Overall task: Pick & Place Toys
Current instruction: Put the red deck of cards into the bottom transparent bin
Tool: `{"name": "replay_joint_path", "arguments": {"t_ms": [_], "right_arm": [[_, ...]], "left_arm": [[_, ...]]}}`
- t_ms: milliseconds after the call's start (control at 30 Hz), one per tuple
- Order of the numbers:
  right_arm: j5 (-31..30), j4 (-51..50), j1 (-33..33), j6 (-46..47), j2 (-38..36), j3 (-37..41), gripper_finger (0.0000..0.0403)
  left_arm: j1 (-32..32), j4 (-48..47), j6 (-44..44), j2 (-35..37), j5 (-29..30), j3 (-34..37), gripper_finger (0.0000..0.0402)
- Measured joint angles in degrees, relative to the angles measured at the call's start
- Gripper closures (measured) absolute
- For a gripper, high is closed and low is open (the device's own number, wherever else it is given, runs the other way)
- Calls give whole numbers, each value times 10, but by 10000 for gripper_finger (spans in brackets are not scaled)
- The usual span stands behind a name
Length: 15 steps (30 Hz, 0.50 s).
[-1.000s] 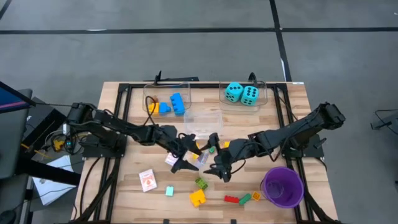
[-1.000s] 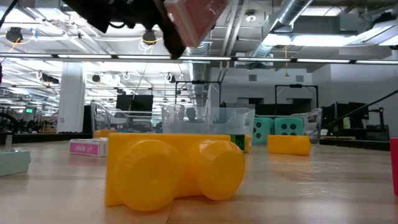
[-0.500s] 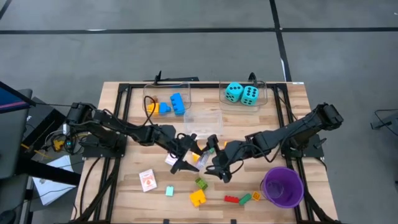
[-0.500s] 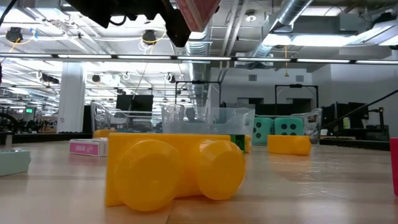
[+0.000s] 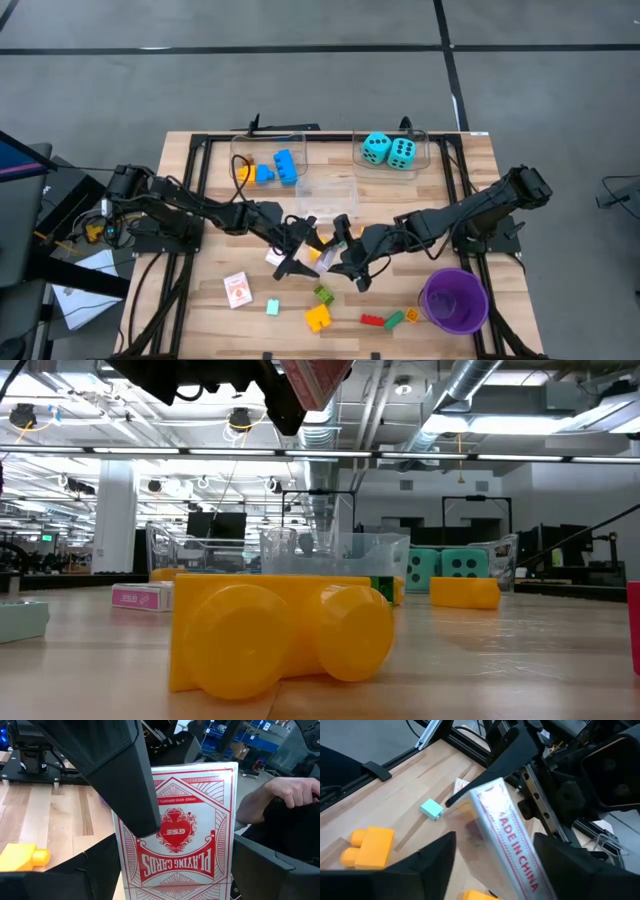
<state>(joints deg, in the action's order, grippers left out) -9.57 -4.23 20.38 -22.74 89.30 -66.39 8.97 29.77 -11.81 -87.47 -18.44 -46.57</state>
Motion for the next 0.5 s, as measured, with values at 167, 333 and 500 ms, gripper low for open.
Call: {"name": "replay_joint_path", "arguments": {"t_ms": [167, 333, 500], "right_arm": [[1, 1, 0, -10, 0, 0, 227], [7, -6, 2, -28, 0, 1, 314], [-9, -7, 1, -23, 0, 1, 340]], "left_arm": [[0, -1, -1, 0, -7, 0, 96], [1, 0, -3, 1, -16, 1, 76], [-4, -22, 20, 13, 1, 1, 60]]}}
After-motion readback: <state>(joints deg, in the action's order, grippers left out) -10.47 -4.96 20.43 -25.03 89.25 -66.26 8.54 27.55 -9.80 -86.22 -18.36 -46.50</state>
